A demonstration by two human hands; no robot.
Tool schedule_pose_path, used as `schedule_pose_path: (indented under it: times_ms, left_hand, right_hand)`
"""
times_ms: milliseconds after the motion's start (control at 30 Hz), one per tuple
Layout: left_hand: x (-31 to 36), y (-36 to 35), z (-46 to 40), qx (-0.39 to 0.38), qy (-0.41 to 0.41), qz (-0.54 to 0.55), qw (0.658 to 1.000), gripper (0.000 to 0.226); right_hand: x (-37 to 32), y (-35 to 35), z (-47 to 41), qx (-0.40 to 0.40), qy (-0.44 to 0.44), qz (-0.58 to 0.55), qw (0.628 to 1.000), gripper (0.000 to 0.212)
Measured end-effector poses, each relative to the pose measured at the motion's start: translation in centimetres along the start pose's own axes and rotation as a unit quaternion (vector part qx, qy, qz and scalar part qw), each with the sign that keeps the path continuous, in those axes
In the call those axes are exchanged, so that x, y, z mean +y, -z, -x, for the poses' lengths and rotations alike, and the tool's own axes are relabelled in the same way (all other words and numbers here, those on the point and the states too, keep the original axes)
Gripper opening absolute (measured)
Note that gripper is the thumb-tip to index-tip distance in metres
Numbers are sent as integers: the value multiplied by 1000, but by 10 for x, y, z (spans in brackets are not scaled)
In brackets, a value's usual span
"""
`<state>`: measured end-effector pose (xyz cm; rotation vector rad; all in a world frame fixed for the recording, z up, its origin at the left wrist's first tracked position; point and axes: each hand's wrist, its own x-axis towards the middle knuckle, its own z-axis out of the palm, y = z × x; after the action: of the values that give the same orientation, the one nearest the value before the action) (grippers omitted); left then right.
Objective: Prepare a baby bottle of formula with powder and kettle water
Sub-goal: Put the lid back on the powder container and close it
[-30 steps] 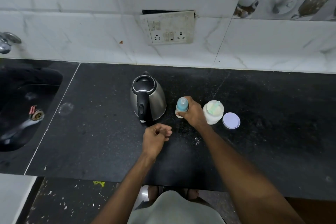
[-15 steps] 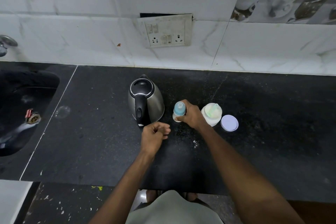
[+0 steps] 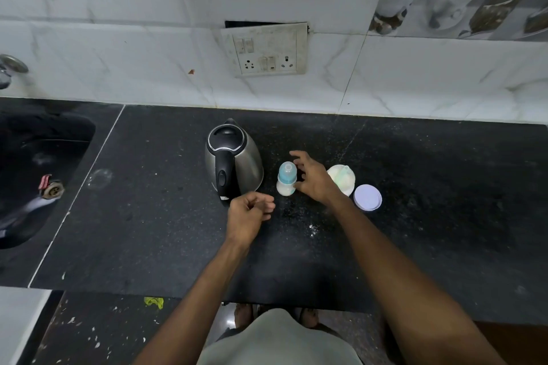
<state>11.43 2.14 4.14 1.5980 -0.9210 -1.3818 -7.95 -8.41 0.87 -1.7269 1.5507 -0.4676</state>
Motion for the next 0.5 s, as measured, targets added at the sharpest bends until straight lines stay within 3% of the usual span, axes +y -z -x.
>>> schedule_pose_path:
  times_ms: [267, 500]
  left_hand:
    - [-2, -6, 4, -16, -3, -9, 1000, 25]
    - [-2, -18, 3, -21, -16, -12, 1000, 24]
  right_hand:
    - [-12, 7, -6, -62, 7, 63, 996, 97]
    - [-5, 32, 9, 74, 41, -25, 996, 54]
